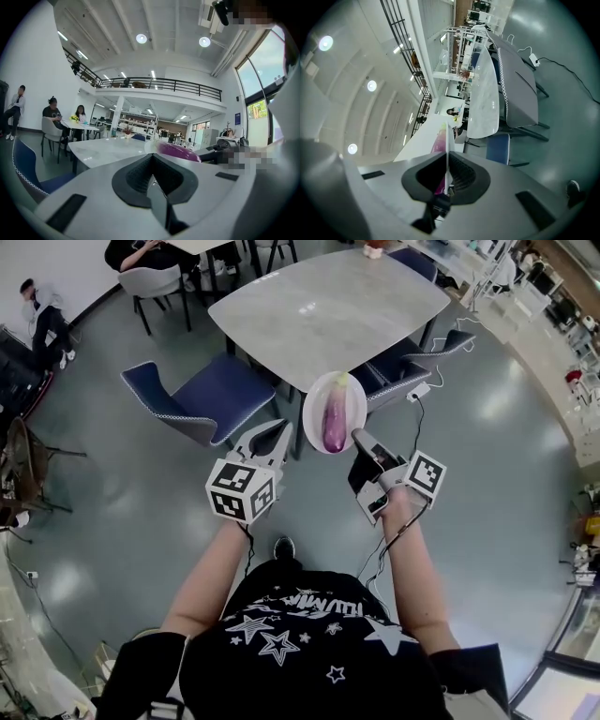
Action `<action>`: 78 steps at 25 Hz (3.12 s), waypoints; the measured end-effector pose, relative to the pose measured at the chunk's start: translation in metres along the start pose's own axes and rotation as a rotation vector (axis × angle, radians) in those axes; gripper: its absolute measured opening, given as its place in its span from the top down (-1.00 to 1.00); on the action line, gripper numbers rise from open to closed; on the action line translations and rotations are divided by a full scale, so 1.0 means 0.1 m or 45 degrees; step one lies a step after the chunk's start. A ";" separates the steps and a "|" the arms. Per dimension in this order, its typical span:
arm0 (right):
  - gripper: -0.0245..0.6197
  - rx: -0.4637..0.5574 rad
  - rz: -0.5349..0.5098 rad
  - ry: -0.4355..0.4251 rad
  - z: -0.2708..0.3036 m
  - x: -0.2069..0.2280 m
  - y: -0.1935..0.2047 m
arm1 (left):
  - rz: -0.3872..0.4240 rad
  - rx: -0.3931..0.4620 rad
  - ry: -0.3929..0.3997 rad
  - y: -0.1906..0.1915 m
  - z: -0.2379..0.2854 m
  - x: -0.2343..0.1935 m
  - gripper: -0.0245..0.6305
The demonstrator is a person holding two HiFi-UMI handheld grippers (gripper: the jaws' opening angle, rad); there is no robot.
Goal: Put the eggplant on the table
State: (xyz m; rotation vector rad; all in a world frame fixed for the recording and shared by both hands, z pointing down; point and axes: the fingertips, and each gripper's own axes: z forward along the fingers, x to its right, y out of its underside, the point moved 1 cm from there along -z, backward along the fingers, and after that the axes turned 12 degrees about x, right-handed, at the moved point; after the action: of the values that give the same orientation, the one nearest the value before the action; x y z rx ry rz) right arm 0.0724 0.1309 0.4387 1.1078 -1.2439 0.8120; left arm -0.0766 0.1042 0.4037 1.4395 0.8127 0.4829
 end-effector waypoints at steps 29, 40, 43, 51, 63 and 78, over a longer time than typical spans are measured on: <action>0.86 0.004 -0.017 0.047 1.40 0.43 -0.02 | -0.013 -0.012 -0.016 0.13 0.50 -1.34 0.90; 0.86 -0.053 -0.017 0.079 2.50 0.50 -0.95 | -0.030 -0.050 -0.043 -0.06 1.88 -1.90 0.90; 0.86 -0.058 -0.014 0.064 2.51 0.57 -0.96 | -0.012 -0.049 -0.046 -0.01 1.88 -1.89 0.90; 0.86 -0.117 0.008 0.056 2.50 0.65 -0.89 | 0.000 -0.054 -0.087 0.01 1.91 -1.82 0.90; 0.86 -0.225 0.028 0.018 3.43 0.75 -1.70 | -0.002 -0.074 -0.199 0.00 3.02 -2.20 0.90; 0.86 -0.312 0.020 -0.025 3.66 0.88 -1.90 | 0.027 -0.070 -0.314 0.09 3.06 -2.27 0.90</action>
State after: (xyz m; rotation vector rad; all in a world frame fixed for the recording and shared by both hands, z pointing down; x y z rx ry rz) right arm 0.1516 -0.2819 0.4752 0.9102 -1.3313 0.6419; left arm 0.0021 -0.2672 0.4389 1.4249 0.5838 0.3328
